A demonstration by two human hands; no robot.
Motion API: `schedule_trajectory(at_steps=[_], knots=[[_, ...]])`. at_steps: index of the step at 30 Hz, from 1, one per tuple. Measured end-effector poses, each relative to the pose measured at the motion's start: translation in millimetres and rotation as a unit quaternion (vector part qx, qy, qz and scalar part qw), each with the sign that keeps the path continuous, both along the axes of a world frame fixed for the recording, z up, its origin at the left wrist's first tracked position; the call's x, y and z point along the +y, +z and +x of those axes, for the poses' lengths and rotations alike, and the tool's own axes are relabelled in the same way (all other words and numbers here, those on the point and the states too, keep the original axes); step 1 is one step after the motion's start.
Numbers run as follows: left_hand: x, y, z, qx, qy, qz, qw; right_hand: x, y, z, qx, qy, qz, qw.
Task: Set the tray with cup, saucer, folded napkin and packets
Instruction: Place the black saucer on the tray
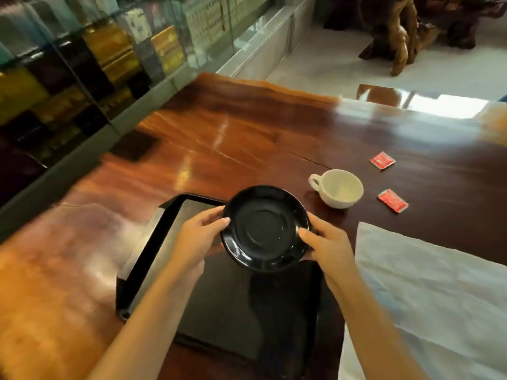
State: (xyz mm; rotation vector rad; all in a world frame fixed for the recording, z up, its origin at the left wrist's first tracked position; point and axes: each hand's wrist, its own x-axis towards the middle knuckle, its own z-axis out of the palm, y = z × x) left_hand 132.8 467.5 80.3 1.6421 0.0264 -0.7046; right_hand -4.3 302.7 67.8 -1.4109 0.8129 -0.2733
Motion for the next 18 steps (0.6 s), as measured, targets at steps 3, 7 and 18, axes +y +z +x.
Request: schedule_trajectory(at_steps=[3,7,18], knots=[[36,-21,21,0.009,0.036,0.033,0.999,33,-30,34,0.02,0.016,-0.003,1.0],[66,-48,45,0.013,0.065,0.054,0.996,61,-63,66,0.063,0.023,-0.018,0.998],[82,-103,74,0.032,0.077,0.076,0.994,84,-102,99,0.128,0.033,-0.088,0.987]])
